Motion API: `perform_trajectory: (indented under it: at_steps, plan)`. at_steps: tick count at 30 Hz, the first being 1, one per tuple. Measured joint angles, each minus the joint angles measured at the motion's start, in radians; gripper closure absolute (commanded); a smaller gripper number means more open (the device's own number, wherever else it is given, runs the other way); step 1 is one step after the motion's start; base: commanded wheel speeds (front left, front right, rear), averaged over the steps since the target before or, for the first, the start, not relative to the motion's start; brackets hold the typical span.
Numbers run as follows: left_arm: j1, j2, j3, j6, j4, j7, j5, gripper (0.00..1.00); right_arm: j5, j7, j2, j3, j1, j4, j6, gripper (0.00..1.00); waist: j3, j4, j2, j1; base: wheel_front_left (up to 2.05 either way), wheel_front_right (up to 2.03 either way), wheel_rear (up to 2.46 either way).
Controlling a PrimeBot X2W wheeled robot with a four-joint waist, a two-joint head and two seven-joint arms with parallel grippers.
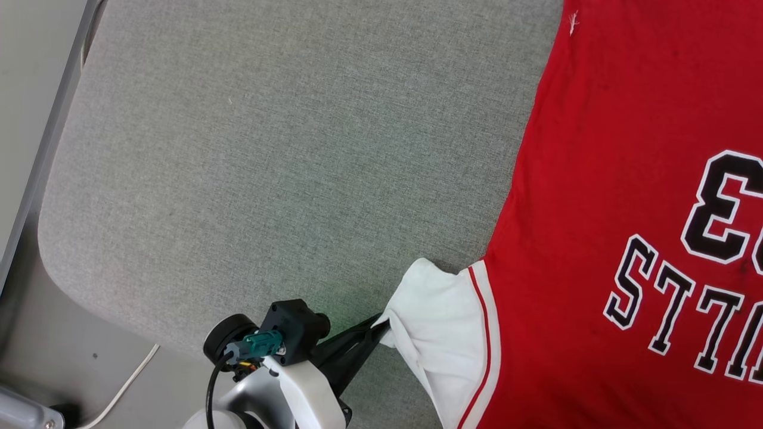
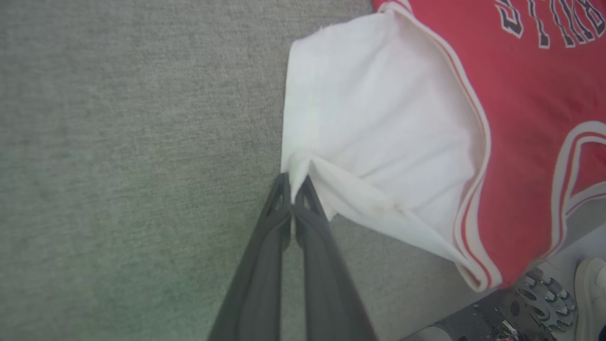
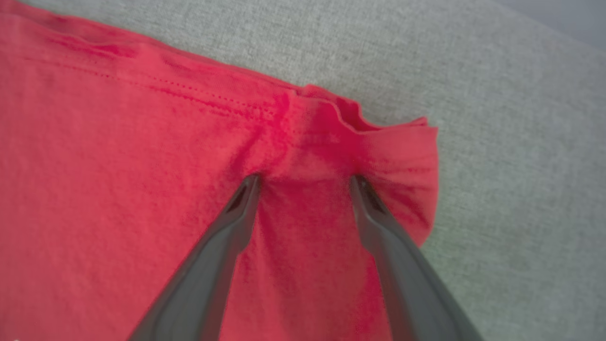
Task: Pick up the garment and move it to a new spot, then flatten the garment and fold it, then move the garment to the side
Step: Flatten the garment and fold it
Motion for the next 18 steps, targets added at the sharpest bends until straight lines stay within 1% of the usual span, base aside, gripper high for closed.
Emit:
perform_trajectory:
  at_steps: [1, 10, 18]
  plan:
    - [-0.001, -0.001, -0.001, 0.0, 0.002, -0.001, 0.0, 1.0, 0.002, 0.0, -0.003, 0.005, 0.0, 0.004, 0.0, 1.0, -0.001, 0.001, 0.0, 0.0, 0.0, 0.0, 0.0]
    - [-0.003, -0.002, -0.001, 0.0, 0.025, -0.01, 0.0, 1.0, 0.027, -0.036, -0.008, 0.031, 0.033, 0.045, 0.0, 1.0, -0.039, -0.017, 0.0, 0.0001, 0.0, 0.0, 0.0]
    - [0.001, 0.007, 0.008, 0.012, 0.041, -0.01, -0.012, 1.0, 0.049, -0.092, -0.009, 0.044, 0.128, 0.091, 0.001, 1.0, -0.121, -0.059, 0.0, 0.0, 0.0, 0.0, 0.0]
